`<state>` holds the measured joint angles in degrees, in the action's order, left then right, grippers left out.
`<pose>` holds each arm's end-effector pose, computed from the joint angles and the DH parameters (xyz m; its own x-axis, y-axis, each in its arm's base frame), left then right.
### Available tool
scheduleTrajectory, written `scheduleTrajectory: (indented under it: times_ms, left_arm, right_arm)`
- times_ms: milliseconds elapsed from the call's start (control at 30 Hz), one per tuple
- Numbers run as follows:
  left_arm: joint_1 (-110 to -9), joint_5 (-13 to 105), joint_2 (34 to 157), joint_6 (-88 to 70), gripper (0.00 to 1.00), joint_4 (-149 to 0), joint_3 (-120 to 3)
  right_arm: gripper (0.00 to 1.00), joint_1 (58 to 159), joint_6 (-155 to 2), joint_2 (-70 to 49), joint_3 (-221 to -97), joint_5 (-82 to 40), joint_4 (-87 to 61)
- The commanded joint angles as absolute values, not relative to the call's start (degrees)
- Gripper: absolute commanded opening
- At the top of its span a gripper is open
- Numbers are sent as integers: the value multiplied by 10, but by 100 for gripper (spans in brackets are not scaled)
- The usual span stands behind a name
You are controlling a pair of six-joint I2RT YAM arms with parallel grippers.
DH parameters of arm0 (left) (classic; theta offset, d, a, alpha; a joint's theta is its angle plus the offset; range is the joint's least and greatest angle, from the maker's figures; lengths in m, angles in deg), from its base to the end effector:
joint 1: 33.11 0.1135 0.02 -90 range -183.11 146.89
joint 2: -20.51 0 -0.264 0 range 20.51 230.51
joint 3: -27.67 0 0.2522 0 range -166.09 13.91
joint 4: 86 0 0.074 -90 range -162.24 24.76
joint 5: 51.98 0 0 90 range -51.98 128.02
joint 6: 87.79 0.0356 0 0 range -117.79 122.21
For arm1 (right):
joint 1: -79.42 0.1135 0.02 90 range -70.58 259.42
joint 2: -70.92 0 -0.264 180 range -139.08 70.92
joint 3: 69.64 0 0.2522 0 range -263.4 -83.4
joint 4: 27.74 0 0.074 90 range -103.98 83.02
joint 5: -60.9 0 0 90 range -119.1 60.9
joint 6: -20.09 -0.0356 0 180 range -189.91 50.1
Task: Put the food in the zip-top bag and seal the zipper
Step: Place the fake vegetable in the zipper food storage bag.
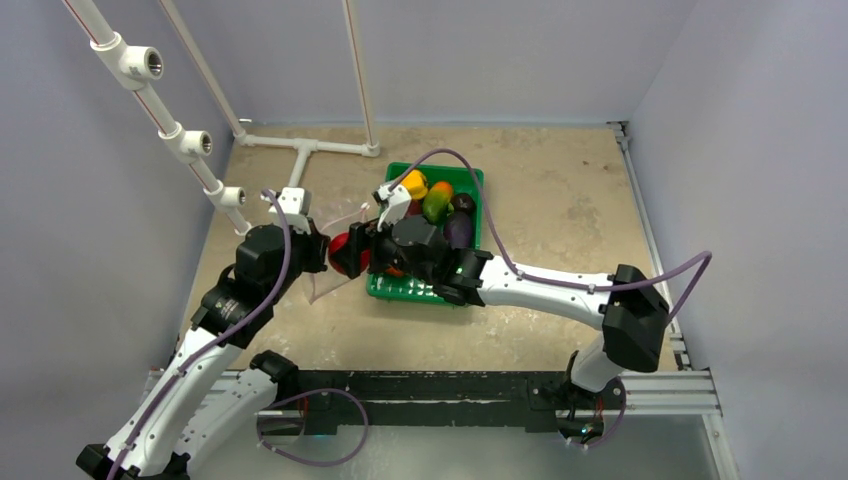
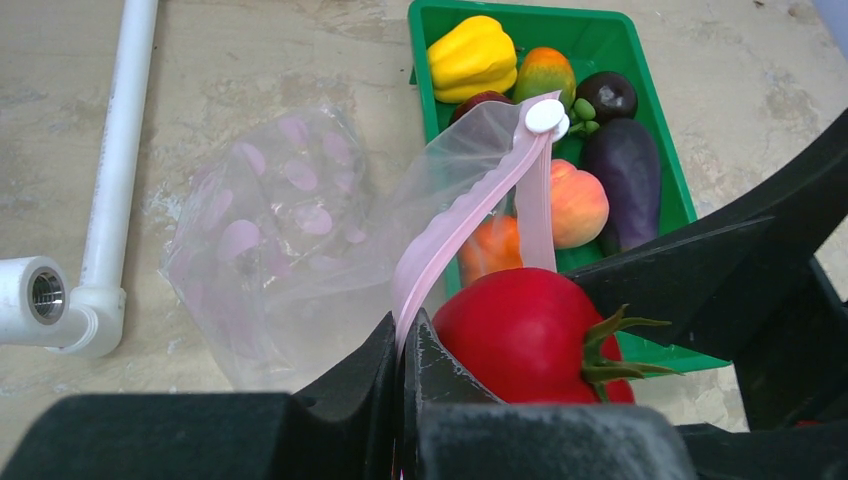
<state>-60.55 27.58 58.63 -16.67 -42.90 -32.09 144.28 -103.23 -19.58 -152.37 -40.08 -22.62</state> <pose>0.1345 -0.0626 0.3296 -0.4054 -0.1481 -0.9021 0.1821 0.9539 -0.2384 0.1669 0.3397 0.3191 -0.5240 0.1527 -0.8379 -0.6246 0.5999 0.5000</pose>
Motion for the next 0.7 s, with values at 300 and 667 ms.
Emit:
scheduleTrajectory:
  times_ms: [300,667]
  left_arm:
    - [-604,284,584,-167,0,-454,-315]
    - [-604,284,587,-166,0,-454,-315]
  right_arm:
    - [80,1446,-1048,-238,-1552,-438,-261]
    - [99,1446,-1044,-232,-1560,-443,-254]
